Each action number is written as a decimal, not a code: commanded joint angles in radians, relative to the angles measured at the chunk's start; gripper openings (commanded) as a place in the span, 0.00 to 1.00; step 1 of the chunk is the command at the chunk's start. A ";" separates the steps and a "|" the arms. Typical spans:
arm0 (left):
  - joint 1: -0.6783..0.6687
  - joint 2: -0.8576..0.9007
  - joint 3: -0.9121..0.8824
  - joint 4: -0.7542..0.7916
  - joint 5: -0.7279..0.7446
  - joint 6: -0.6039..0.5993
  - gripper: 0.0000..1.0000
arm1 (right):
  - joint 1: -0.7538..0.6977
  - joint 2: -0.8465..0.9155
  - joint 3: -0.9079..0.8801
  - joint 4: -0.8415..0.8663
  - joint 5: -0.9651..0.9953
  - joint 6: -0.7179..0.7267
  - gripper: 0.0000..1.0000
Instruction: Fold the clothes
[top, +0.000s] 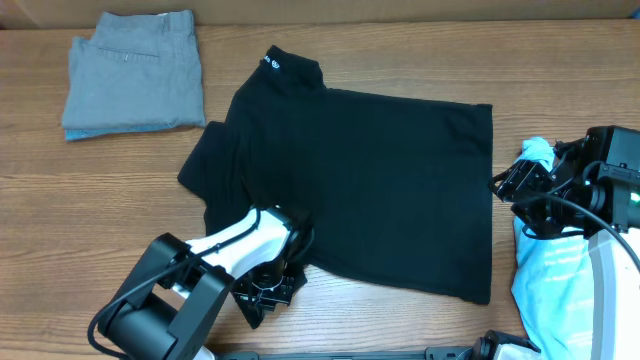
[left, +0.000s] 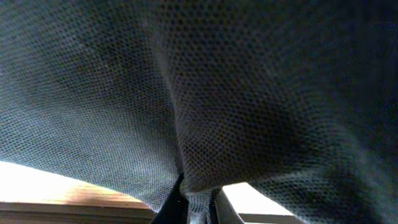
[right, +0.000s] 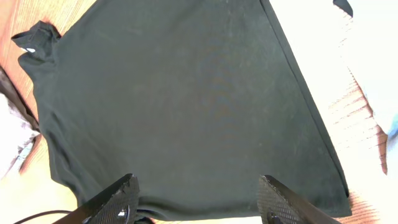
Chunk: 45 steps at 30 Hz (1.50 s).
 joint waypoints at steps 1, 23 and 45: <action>-0.006 0.018 0.026 0.004 -0.003 -0.014 0.04 | -0.003 -0.003 0.018 0.005 0.007 0.001 0.64; 0.132 -0.134 0.338 -0.297 -0.255 -0.044 0.04 | -0.196 0.063 -0.157 -0.092 -0.001 0.051 0.60; 0.153 -0.135 0.436 -0.373 -0.328 -0.037 0.04 | -0.199 0.063 -0.608 0.111 0.034 0.262 0.37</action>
